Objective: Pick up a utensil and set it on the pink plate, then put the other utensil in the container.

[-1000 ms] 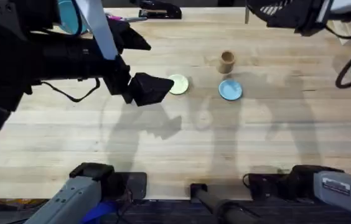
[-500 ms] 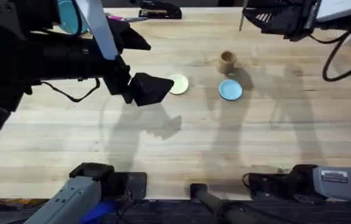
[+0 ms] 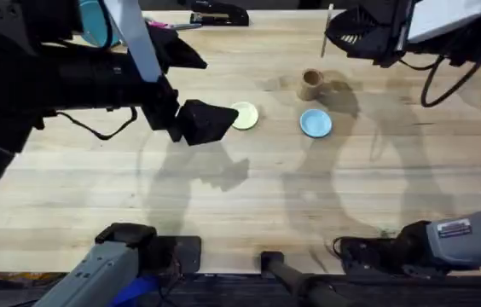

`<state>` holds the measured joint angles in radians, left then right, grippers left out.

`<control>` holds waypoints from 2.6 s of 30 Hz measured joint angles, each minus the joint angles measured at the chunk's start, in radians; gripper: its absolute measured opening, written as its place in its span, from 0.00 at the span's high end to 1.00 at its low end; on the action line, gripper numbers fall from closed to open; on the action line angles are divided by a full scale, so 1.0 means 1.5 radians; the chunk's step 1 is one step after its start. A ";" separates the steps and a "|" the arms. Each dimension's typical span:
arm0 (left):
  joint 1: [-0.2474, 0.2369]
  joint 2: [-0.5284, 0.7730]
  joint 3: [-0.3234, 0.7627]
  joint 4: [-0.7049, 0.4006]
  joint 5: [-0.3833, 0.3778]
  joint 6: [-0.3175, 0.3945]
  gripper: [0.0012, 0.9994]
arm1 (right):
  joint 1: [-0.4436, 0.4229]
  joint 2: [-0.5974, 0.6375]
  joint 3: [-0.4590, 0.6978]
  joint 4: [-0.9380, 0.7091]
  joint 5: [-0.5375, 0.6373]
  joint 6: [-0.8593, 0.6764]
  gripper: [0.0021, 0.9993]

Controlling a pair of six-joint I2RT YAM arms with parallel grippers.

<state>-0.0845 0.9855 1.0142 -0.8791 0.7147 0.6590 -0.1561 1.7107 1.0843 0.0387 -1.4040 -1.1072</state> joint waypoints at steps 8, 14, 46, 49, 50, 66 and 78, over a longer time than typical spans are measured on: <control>0.000 0.000 0.000 0.000 0.000 0.000 0.00 | -0.011 0.044 0.000 0.007 -0.002 0.000 0.97; 0.000 0.000 0.000 0.000 0.000 0.000 0.00 | -0.011 0.089 0.000 0.018 -0.002 -0.007 0.97; 0.000 0.000 0.000 0.000 0.000 0.000 0.00 | 0.001 0.247 -0.001 0.084 0.001 -0.023 0.84; 0.000 0.000 0.000 0.000 0.000 0.000 0.00 | 0.001 0.247 -0.001 0.084 0.001 -0.025 0.61; 0.000 0.000 0.000 0.000 0.000 0.000 0.00 | 0.001 0.247 -0.001 0.084 0.001 -0.026 0.46; 0.000 0.000 0.000 0.000 0.000 0.000 0.00 | 0.009 0.243 -0.001 0.138 0.001 0.003 0.00; 0.000 0.000 0.000 0.000 0.000 0.000 0.00 | 0.012 0.089 -0.001 0.154 0.033 0.249 0.00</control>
<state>-0.0845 0.9855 1.0142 -0.8795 0.7147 0.6590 -0.1375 1.8445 1.0832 0.2702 -1.3544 -0.7344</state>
